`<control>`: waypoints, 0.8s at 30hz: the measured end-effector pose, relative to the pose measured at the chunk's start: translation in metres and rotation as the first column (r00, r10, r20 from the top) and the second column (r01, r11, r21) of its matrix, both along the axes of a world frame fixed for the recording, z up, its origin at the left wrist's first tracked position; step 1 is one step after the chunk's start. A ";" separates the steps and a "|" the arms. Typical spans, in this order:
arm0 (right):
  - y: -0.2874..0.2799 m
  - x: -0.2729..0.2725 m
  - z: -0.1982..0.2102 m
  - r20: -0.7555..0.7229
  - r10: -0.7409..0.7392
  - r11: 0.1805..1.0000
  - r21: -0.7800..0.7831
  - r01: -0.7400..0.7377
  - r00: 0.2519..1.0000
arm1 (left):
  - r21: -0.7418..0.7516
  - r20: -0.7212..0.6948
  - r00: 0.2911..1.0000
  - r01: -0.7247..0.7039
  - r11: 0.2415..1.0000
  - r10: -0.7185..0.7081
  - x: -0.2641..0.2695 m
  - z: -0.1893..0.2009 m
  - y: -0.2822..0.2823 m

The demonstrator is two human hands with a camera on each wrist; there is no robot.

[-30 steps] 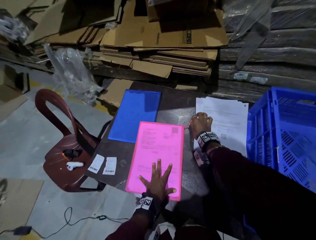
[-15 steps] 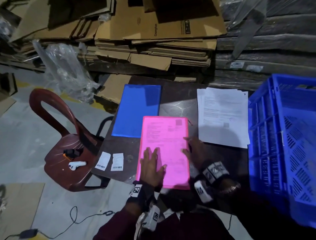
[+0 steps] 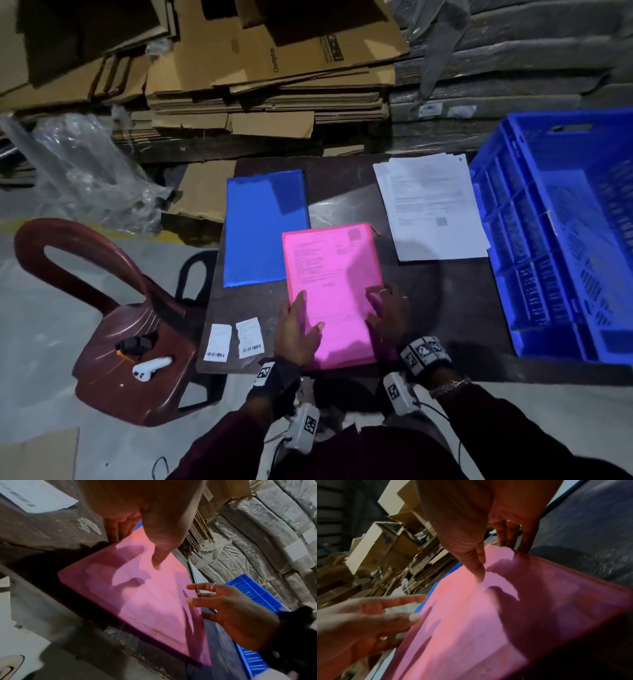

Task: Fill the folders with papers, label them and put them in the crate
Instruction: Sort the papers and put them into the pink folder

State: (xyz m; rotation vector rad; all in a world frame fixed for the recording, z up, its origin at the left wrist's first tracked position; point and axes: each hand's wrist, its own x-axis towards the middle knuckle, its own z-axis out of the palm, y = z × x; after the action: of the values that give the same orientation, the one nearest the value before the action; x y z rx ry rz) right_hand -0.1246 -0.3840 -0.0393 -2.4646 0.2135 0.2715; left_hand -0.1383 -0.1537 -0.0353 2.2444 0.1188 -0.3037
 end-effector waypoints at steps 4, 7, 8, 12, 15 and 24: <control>-0.004 0.002 0.004 -0.111 -0.129 0.954 0.258 0.154 0.985 | 0.027 0.040 0.999 0.018 0.999 -0.019 0.006 0.000 0.010; -0.006 0.000 0.012 -0.249 -0.267 0.696 0.619 0.365 0.931 | 0.060 0.045 0.995 0.082 0.995 -0.084 0.007 0.003 0.017; -0.010 0.001 0.013 -0.275 -0.247 0.652 0.663 0.369 0.929 | 0.070 0.033 0.995 0.096 0.993 -0.099 0.007 0.003 0.018; -0.027 0.008 0.021 -0.231 -0.099 0.685 0.690 0.235 0.968 | 0.083 -0.040 0.994 0.107 0.991 -0.104 0.001 0.016 0.011; -0.043 0.020 0.041 -0.146 0.047 0.793 0.607 0.052 0.988 | 0.038 -0.050 0.996 0.073 0.997 -0.071 -0.006 0.024 -0.001; -0.073 0.097 0.036 0.064 0.570 0.805 0.157 -0.572 0.819 | -0.008 -0.053 0.976 -0.211 0.978 0.210 -0.071 -0.007 -0.073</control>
State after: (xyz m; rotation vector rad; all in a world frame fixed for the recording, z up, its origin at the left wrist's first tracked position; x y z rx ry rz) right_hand -0.0280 -0.4572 -0.0032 -2.2986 -0.5574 0.5039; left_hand -0.2098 -0.2264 -0.0419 2.1882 0.3779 -0.2467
